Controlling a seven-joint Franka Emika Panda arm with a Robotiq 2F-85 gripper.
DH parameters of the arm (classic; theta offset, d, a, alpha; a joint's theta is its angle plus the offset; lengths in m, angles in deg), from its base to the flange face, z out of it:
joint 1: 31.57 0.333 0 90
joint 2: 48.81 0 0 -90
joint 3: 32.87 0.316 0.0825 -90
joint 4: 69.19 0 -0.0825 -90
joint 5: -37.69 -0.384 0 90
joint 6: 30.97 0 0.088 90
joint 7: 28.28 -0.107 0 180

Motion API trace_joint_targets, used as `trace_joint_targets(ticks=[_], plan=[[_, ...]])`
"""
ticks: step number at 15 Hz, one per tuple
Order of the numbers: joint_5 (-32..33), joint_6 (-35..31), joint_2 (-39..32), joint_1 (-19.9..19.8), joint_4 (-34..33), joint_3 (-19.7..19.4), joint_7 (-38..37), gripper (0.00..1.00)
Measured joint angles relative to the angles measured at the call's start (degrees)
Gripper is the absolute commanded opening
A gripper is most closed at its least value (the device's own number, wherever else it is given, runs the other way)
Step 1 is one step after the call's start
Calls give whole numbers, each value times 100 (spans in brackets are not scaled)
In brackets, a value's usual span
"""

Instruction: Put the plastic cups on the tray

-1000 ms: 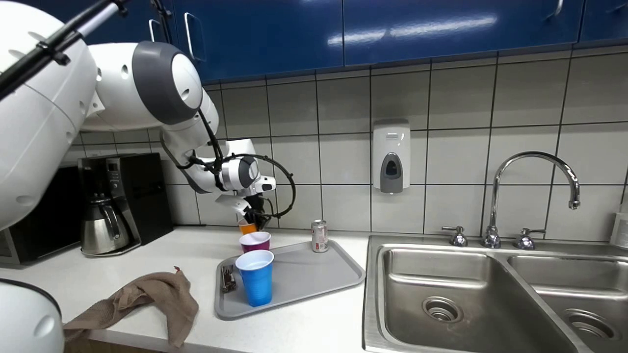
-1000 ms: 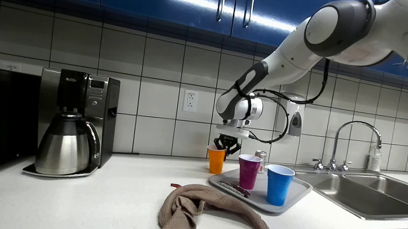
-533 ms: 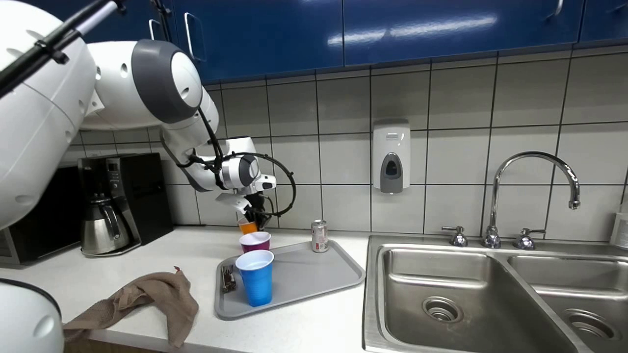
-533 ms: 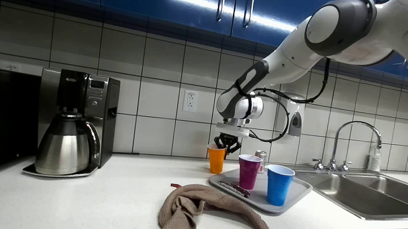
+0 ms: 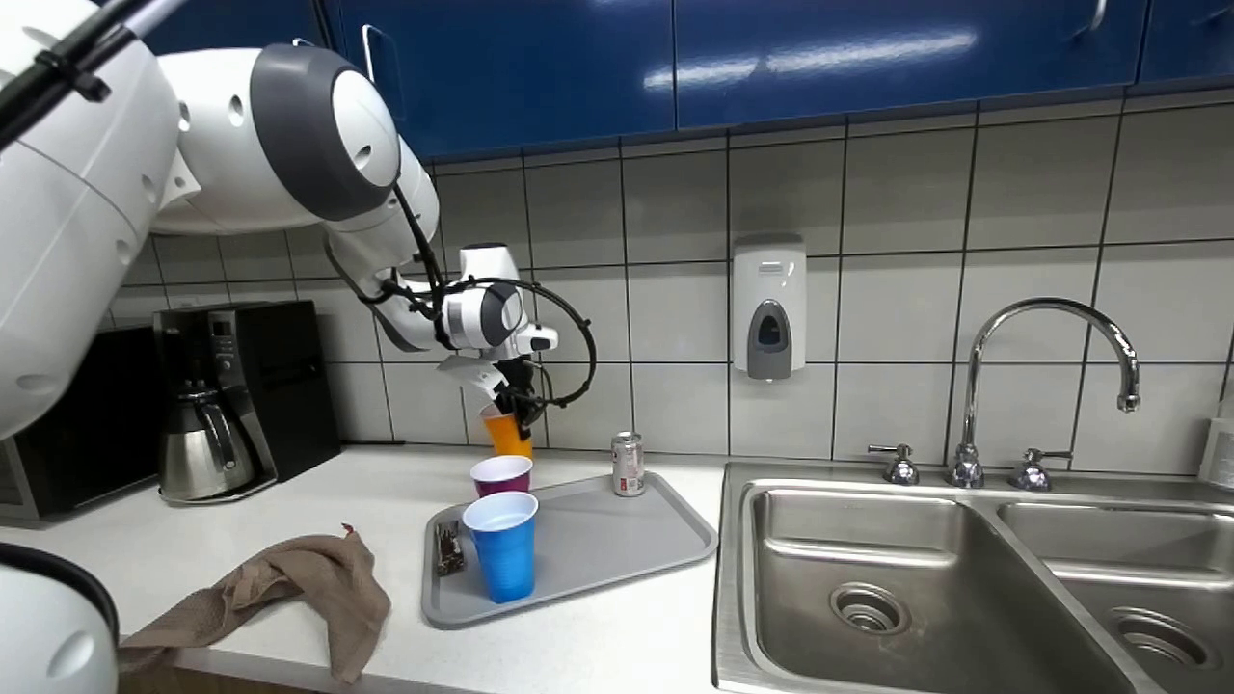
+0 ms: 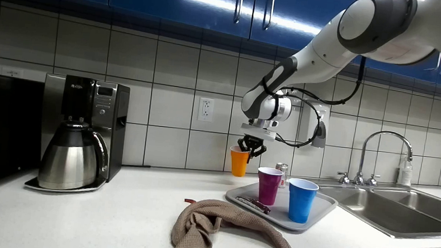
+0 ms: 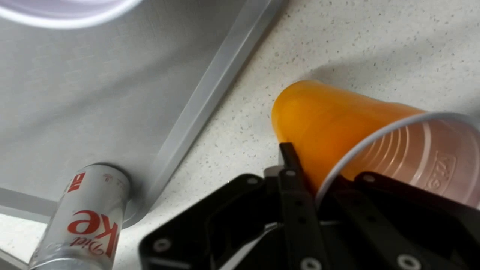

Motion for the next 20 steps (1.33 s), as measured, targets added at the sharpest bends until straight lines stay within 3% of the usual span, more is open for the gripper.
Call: trace_joint_targets(ticks=[11,20], plan=[[-130,6,479,-582,602,-31,328,0],[-188,-6,780,-630,1309,-43,389,0]])
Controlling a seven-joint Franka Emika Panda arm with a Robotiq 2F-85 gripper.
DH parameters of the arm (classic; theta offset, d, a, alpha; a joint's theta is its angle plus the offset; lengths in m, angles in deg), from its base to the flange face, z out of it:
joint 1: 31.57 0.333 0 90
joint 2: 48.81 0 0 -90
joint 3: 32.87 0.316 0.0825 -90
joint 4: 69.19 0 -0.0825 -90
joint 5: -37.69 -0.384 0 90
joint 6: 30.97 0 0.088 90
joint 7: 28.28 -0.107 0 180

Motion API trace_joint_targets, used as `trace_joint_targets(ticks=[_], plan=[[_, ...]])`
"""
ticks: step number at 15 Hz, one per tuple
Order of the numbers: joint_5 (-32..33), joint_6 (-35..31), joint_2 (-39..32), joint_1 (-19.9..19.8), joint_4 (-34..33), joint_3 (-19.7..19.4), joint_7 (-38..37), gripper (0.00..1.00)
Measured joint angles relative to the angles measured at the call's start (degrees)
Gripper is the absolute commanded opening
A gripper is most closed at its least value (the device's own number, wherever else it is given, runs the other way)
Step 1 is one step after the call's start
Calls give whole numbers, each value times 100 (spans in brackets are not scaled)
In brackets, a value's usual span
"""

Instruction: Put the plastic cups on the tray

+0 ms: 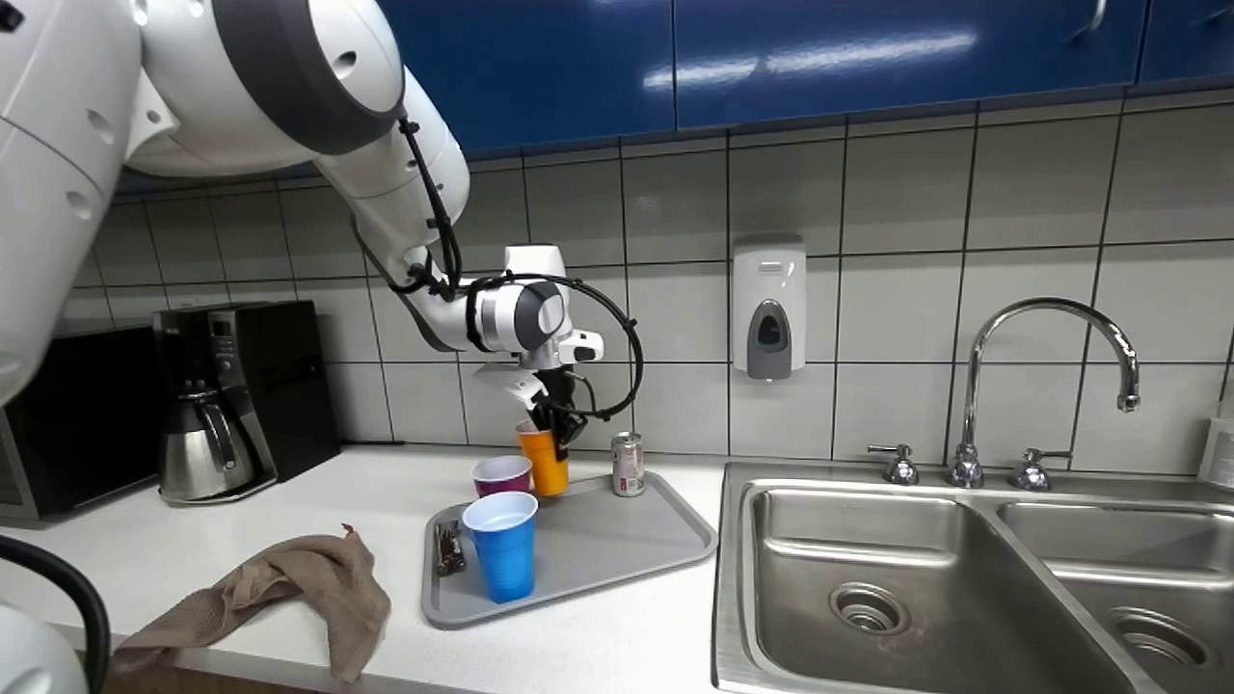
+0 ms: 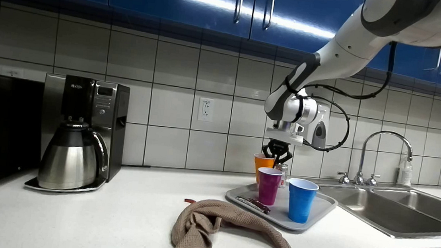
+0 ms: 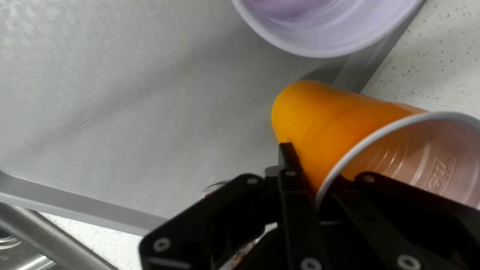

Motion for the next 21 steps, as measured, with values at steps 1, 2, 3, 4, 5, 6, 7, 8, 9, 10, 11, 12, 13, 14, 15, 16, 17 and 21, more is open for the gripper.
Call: trace_joint_targets(ticks=[1,2,3,4,5,6,7,8,9,10,11,12,13,14,15,16,17,21], plan=[[0,-3,16,-1,49,-18,0,0],[0,-8,29,-1,86,-46,0,0],[0,-15,44,-4,119,-71,0,0],[0,-22,60,-7,149,-94,0,0],[0,-31,81,-7,181,-119,0,0],[0,-41,102,-11,209,-141,0,0],[0,-47,120,-16,230,-156,0,0],[0,-55,138,-24,253,-171,0,0],[0,-69,159,-28,280,-190,0,0],[0,-82,183,-34,312,-209,0,0],[0,-90,207,-44,341,-225,0,0],[0,-95,232,-59,369,-242,0,0],[0,-96,256,-81,393,-271,0,0],[0,-96,280,-119,413,-297,1,0],[0,-96,308,-167,435,-327,4,0],[0,-96,337,-223,458,-356,21,0],[0,-96,361,-281,478,-376,52,0],[0,-96,411,-493,535,-431,177,0]])
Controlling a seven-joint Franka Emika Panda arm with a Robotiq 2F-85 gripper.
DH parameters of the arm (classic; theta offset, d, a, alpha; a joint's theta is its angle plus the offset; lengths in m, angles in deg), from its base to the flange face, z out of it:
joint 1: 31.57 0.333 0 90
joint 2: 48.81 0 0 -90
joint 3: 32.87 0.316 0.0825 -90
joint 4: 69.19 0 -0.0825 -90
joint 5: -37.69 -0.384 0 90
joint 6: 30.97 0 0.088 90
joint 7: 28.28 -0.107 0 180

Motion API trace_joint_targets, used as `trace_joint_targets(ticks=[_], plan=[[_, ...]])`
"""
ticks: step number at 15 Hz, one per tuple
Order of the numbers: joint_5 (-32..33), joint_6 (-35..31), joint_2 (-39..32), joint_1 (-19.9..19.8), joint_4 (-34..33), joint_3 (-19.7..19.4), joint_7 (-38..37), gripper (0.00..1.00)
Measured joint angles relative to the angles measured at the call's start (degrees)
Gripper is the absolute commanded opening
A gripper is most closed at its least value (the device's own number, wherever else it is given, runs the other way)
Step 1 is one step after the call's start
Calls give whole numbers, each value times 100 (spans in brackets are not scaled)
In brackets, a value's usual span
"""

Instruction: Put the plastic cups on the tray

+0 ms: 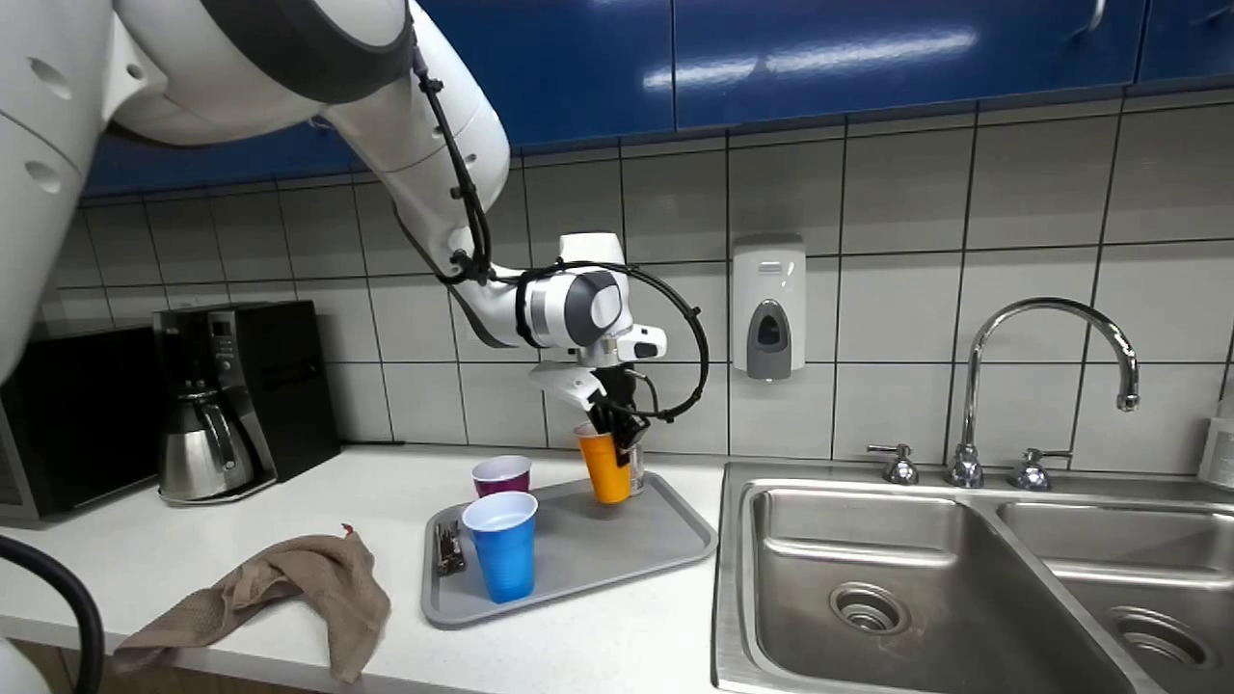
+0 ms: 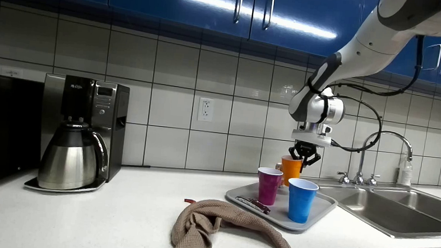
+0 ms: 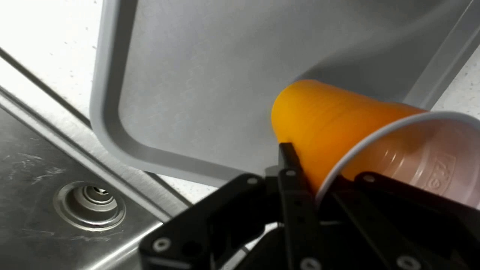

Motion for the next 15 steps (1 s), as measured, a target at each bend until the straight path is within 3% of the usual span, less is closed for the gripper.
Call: trace_joint_targets(ticks=[15], plan=[[-136,-37,4,-132,304,117,346,0]])
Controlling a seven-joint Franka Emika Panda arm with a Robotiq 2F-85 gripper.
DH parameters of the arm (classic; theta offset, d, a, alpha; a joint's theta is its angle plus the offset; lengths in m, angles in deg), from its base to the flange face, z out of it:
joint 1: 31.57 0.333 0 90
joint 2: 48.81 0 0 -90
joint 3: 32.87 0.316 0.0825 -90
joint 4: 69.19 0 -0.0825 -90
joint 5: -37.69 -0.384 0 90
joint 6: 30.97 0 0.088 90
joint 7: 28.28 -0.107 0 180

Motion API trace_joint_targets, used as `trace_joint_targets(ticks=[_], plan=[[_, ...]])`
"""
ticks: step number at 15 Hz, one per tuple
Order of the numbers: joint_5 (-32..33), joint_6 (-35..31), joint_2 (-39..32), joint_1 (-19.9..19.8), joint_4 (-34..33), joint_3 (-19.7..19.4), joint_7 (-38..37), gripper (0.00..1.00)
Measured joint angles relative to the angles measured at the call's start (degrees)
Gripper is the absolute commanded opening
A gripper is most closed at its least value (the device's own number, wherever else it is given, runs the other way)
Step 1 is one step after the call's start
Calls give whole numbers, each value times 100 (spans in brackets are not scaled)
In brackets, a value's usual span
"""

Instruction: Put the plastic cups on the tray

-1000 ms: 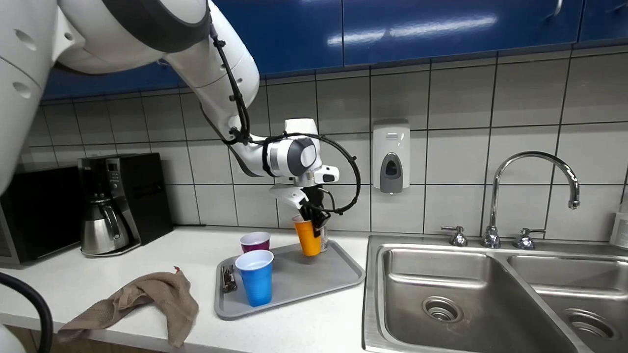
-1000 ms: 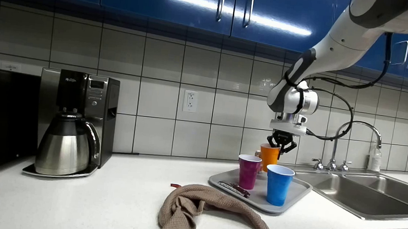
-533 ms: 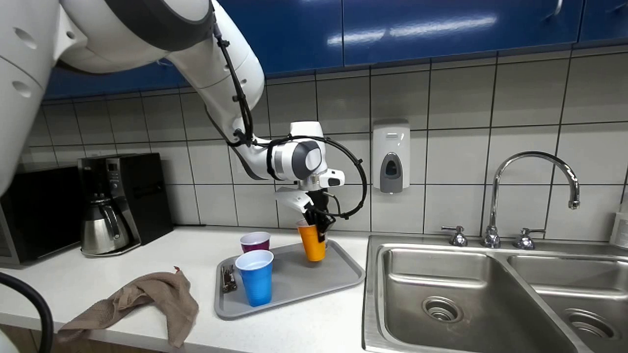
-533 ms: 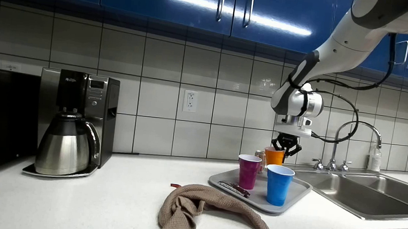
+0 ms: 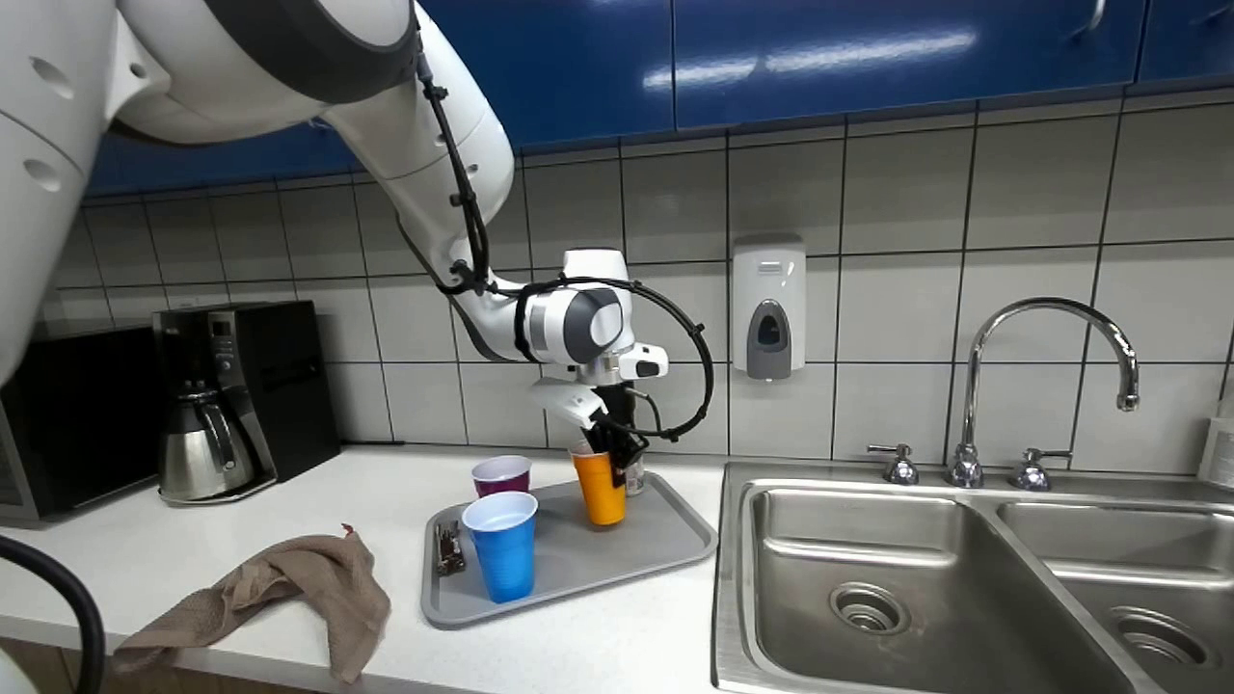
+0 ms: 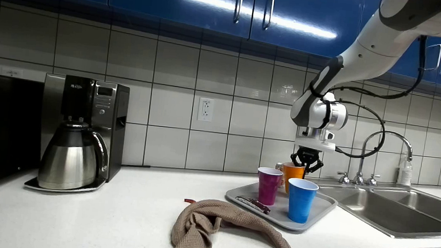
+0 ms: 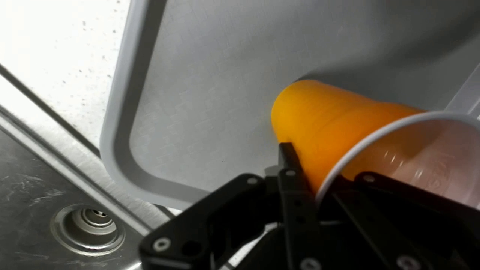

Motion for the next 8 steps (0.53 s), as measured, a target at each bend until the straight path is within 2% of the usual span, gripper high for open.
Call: trace_joint_targets(ticks=[8], plan=[[-135,-192,0,1,144,138,152,0]])
